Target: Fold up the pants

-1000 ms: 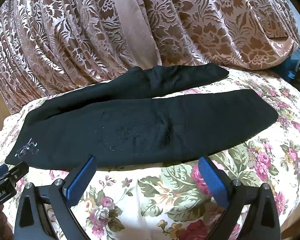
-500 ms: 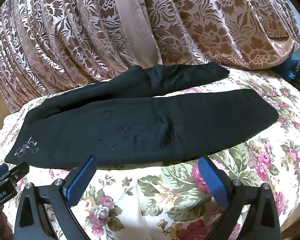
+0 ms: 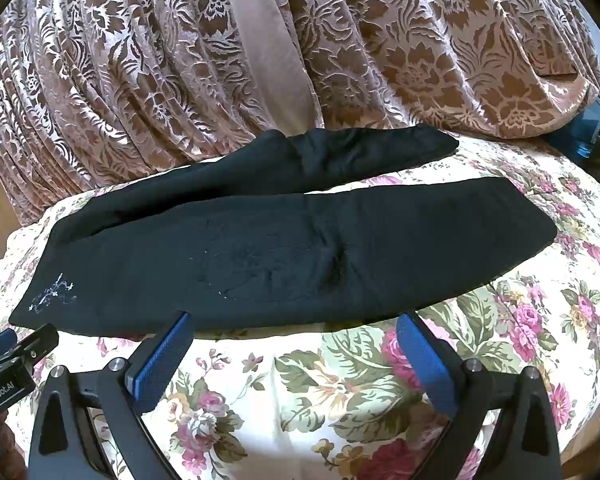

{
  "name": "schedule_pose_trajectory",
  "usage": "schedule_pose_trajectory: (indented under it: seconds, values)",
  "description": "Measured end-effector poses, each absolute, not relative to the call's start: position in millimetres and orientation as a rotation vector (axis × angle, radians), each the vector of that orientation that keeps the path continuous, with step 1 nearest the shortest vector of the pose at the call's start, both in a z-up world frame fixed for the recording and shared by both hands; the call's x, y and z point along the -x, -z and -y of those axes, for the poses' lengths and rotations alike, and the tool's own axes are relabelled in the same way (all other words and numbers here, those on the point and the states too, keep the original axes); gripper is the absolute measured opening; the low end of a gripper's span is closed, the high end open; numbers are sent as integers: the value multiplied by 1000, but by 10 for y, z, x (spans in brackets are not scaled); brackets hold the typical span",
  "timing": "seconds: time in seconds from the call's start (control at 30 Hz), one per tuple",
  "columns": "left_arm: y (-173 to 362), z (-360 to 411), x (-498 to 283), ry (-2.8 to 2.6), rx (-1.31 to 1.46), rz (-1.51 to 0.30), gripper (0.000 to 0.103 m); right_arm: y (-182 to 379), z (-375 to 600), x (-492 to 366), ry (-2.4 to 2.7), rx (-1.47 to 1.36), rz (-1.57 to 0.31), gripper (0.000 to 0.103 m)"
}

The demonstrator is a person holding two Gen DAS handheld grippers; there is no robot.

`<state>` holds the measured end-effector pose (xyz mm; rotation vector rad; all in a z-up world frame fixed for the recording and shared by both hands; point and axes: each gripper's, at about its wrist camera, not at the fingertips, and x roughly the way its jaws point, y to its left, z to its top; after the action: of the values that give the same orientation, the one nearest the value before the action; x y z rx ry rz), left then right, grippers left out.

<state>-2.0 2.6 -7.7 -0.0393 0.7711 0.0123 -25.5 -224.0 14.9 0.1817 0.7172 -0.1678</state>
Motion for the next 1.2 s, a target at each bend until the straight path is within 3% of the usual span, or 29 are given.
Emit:
schedule_pose_trajectory:
  seconds: [0.43, 0.57, 0.7, 0.87, 0.97, 1.2]
  values:
    - [73, -73, -7, 21, 63, -792, 93, -94, 2405, 206, 257, -180, -759, 103]
    - [110, -309, -69, 133, 268, -832, 93, -121, 2602, 184, 293, -169, -763, 102]
    - [151, -636, -129, 129, 409, -820, 94, -112, 2974, 160, 207, -288, -779, 86]
    - [167, -973, -226, 108, 466, -789, 94, -80, 3477, 252, 223, -488, -734, 86]
    - [238, -1188, -310, 100, 553, -801, 94, -22, 3773, 289, 211, -621, -702, 80]
    - [476, -1674, -464, 50, 705, -742, 92, 425, 4393, 284, 203, -980, -702, 54]
